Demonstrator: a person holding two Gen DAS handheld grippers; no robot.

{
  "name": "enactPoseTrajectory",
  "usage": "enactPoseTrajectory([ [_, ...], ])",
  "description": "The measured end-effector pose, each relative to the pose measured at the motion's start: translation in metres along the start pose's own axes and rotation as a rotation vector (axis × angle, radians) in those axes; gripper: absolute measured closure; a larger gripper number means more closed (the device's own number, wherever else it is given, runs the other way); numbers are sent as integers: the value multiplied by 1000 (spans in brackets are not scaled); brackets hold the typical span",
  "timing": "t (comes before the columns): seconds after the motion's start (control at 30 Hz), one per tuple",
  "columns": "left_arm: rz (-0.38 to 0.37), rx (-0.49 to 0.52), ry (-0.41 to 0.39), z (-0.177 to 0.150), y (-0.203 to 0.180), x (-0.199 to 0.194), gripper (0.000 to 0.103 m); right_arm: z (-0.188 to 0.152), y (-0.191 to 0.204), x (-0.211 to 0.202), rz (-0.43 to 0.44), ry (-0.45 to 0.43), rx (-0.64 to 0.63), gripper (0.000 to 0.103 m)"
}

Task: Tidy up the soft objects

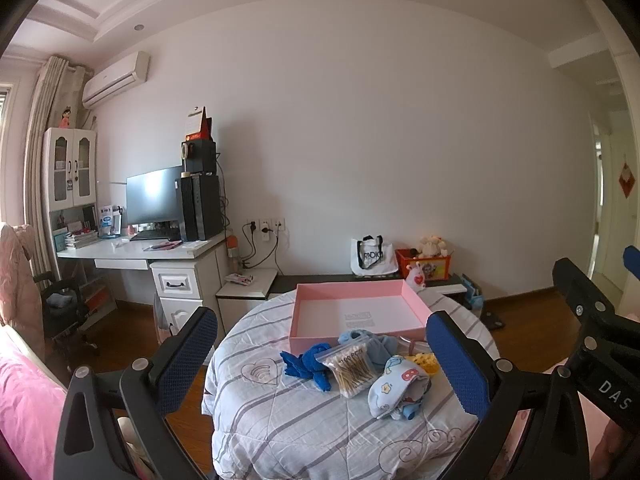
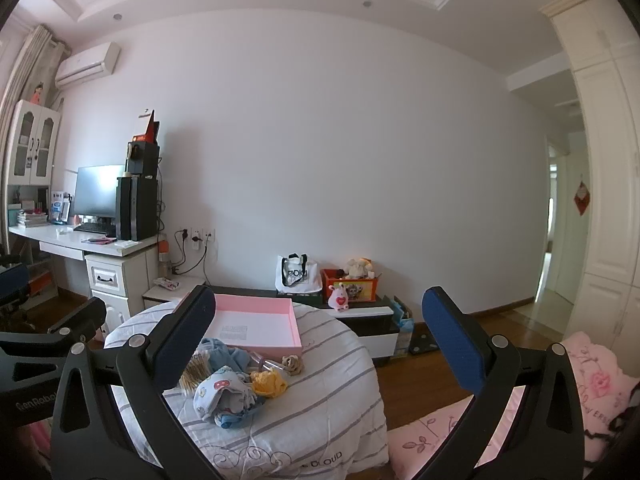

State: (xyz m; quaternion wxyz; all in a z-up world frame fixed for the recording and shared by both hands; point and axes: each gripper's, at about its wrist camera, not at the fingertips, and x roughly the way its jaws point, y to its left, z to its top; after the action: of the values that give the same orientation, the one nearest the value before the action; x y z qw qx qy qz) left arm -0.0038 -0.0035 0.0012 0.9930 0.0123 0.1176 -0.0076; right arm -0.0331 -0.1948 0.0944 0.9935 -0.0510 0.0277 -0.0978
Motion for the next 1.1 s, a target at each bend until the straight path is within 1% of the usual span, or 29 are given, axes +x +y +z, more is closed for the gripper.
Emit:
enactPoseTrajectory([
  [1.1,1,-2,4,-2,2,0,0,-1,0,1,1,3,1,0],
])
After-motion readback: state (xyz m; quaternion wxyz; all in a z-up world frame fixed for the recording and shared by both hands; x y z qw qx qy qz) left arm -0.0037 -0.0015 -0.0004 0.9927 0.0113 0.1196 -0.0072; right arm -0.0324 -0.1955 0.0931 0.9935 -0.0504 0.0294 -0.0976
